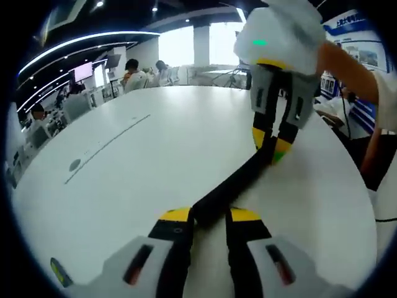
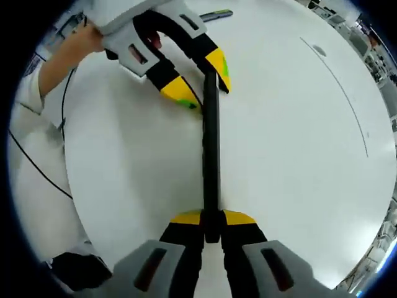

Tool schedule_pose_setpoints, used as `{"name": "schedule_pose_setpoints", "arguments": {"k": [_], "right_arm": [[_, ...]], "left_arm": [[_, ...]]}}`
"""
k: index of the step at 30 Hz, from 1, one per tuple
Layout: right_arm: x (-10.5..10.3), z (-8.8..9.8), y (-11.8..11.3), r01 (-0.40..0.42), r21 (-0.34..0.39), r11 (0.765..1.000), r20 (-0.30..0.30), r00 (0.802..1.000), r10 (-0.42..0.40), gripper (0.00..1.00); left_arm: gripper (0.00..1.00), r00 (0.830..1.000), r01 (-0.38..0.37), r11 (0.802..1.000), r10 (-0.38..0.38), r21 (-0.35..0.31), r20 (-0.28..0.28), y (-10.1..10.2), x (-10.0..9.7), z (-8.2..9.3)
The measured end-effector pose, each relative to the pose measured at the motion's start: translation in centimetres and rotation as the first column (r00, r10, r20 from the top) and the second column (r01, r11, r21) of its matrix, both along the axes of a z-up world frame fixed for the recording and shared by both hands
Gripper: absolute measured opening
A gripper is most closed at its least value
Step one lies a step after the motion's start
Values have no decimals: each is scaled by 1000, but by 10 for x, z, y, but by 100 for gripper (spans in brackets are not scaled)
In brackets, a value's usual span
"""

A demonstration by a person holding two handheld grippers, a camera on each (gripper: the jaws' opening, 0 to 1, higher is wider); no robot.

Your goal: Pflip the remote and laser pointer to the front side, press the buttons, and align them neatly on the table

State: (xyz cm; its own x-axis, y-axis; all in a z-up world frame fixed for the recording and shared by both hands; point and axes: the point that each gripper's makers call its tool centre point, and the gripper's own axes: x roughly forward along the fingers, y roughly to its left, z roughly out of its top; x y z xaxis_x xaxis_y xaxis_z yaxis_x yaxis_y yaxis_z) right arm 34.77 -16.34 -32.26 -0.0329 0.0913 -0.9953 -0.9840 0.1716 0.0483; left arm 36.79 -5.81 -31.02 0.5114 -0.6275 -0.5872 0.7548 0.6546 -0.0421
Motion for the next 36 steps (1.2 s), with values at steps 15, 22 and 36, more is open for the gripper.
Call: {"name": "schedule_pose_setpoints", "arguments": {"k": [15, 22, 36], "right_arm": [[-18, 12, 14, 153, 318, 936, -66, 988, -139, 13], [-39, 22, 28, 284, 466, 838, -176, 958, -226, 13], [-47, 36, 45, 385, 609, 693, -339, 917, -211, 13]], "left_arm": [[22, 994, -97, 949, 76, -299, -80, 10, 0, 38], [14, 985, -140, 865, 72, -481, -158, 4, -6, 59], [17, 985, -119, 793, 20, -597, -170, 3, -18, 89]]}}
